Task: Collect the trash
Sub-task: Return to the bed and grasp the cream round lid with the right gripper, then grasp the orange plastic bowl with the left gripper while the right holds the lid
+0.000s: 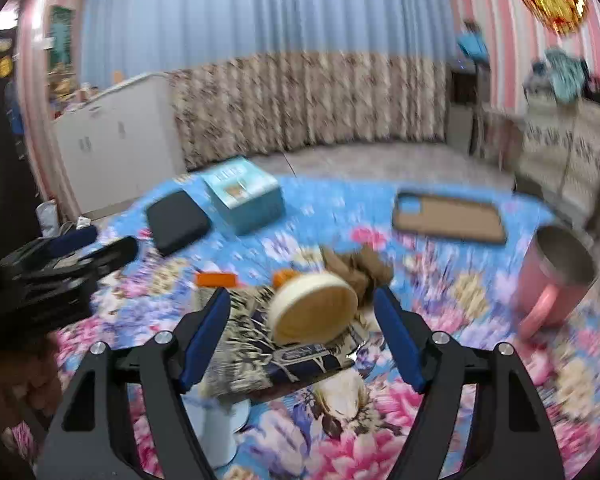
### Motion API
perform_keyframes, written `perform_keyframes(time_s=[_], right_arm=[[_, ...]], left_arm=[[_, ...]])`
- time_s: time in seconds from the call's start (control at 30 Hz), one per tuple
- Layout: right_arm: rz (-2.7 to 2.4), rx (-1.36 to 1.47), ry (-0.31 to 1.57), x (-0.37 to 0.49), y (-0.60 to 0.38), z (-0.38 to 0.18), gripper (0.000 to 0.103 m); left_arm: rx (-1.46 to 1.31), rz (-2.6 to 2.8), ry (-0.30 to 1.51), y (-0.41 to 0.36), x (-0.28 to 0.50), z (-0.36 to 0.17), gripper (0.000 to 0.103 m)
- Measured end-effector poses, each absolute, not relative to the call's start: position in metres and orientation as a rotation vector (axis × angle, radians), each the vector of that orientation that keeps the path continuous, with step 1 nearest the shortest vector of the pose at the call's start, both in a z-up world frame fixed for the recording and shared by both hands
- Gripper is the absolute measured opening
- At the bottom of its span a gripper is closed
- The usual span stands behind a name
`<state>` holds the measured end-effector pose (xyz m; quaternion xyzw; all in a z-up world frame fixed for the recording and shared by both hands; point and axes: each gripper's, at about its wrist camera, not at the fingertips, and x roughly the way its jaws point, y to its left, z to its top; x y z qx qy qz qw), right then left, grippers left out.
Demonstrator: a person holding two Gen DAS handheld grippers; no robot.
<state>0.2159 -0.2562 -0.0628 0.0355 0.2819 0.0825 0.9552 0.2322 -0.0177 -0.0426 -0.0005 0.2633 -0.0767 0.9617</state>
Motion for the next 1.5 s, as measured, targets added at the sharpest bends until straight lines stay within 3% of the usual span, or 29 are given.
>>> perform_keyframes(time_s=[0.4, 0.47, 0.5, 0.53, 1.07, 1.5], right_arm=[[0.22, 0.141, 0.688, 0.26, -0.259, -0.082, 0.08], [0.223, 0.167, 0.712, 0.267, -0.261, -0.086, 0.075], [0.229, 0.185, 0.711, 0.267, -0.264, -0.087, 0.063], [0.226, 0.191, 0.709, 0.266, -0.266, -0.087, 0.06], [0.176, 0.177, 0.529, 0.207, -0.297, -0.033, 0.06], [0.137, 0.228, 0.507, 0.201, -0.331, -0.024, 0.06]], left_arm=[[-0.059, -0.168, 0.56, -0.017, 0.246, -0.051, 0.083], [-0.045, -0.175, 0.558, -0.023, 0.244, -0.05, 0.083], [-0.032, -0.181, 0.556, -0.026, 0.243, -0.05, 0.083], [-0.022, -0.183, 0.553, -0.029, 0.242, -0.05, 0.083], [0.011, -0.2, 0.544, -0.042, 0.232, -0.047, 0.083], [-0.038, -0.251, 0.613, -0.054, 0.244, -0.06, 0.083]])
